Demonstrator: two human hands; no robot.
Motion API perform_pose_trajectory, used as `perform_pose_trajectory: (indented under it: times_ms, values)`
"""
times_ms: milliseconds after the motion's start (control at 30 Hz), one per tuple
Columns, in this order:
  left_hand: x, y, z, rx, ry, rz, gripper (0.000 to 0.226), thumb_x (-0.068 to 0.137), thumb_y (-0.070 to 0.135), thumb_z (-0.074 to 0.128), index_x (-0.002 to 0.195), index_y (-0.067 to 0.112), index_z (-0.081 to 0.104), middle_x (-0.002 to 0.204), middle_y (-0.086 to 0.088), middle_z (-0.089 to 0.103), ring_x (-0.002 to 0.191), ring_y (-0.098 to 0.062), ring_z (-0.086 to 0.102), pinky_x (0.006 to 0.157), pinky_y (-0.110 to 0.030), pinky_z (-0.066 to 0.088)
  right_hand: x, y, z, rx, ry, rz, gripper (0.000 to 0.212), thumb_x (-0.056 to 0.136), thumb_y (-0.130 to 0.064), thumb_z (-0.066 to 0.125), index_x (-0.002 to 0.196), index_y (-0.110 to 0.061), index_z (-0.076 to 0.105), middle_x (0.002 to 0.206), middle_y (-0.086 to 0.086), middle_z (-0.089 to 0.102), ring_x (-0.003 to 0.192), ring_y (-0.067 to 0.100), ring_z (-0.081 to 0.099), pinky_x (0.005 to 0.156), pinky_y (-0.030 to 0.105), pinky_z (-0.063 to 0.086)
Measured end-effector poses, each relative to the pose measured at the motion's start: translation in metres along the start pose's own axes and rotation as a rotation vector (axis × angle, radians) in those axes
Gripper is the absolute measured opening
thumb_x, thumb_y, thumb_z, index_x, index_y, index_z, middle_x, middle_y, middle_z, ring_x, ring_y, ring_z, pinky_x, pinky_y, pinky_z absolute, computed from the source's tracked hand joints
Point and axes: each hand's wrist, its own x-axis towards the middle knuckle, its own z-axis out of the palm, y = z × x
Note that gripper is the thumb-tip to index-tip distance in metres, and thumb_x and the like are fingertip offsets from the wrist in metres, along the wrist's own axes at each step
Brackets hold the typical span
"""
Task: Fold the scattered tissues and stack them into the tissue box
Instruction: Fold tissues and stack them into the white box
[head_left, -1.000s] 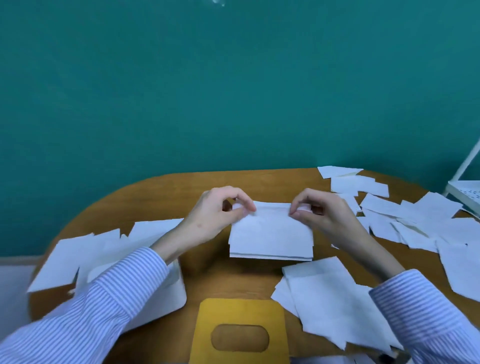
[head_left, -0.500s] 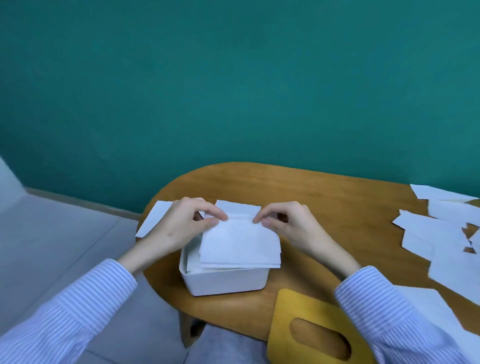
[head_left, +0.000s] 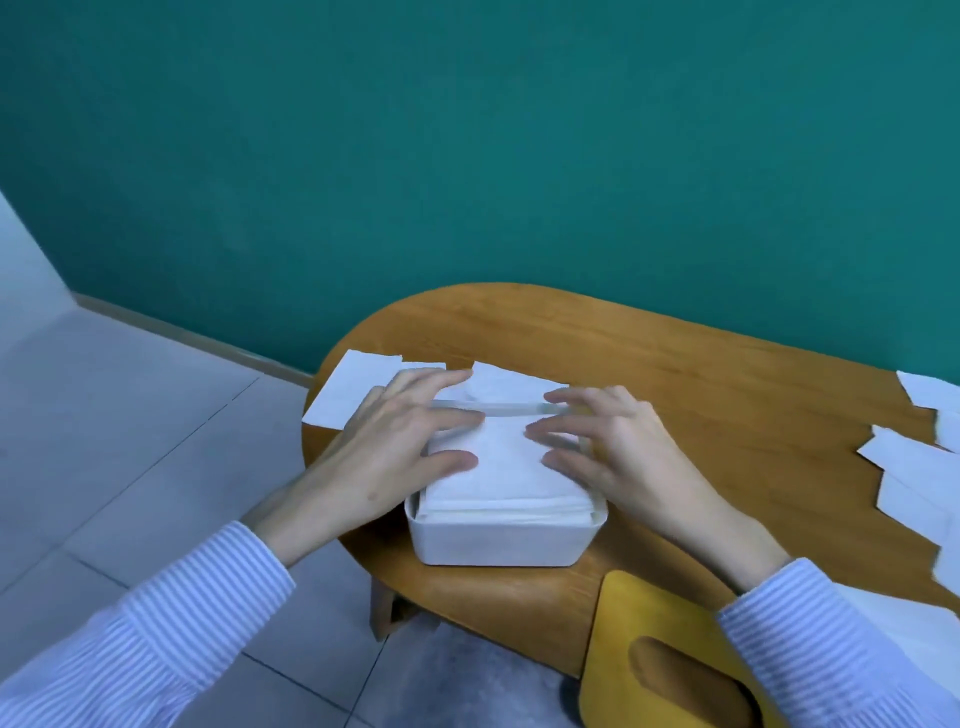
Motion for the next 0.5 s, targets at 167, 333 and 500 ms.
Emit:
perform_pose_trajectory:
  times_ms: [167, 333, 500]
  values:
    - [-0.001, 0.015, 0.003, -0.013, -0.221, 0.091, 0.056, 0.100, 0.042, 0.055, 0.153, 0.032, 0.038, 0.160, 0.019, 0.023, 0.149, 0.004, 0.015, 0.123, -0.028, 0.021, -0.008, -0.013, -0.007, -0.136, -0.349, -0.046, 0.055, 0.095, -0.057, 0.046, 0.147, -0.044, 0.036, 0.160, -0.014, 0.026, 0.147, 0.005, 0.021, 0.119, 0.038, 0.009]
    - [0.008, 0.019, 0.007, 0.181, -0.379, 0.100, 0.053, 0.105, 0.042, 0.045, 0.155, 0.033, 0.033, 0.162, 0.018, 0.019, 0.149, 0.000, 0.017, 0.120, -0.034, 0.024, 0.007, -0.023, -0.001, -0.336, -0.481, -0.031, 0.055, 0.096, -0.055, 0.044, 0.148, -0.045, 0.030, 0.160, -0.015, 0.025, 0.145, 0.010, 0.029, 0.120, 0.046, 0.000]
    - [0.012, 0.022, 0.010, 0.270, -0.441, 0.114, 0.050, 0.106, 0.045, 0.040, 0.154, 0.034, 0.032, 0.164, 0.018, 0.015, 0.151, -0.002, 0.015, 0.118, -0.032, 0.021, 0.012, -0.021, 0.009, -0.314, -0.502, 0.017, 0.050, 0.094, -0.053, 0.053, 0.142, -0.048, 0.039, 0.157, -0.018, 0.031, 0.139, 0.014, 0.038, 0.120, 0.046, 0.003]
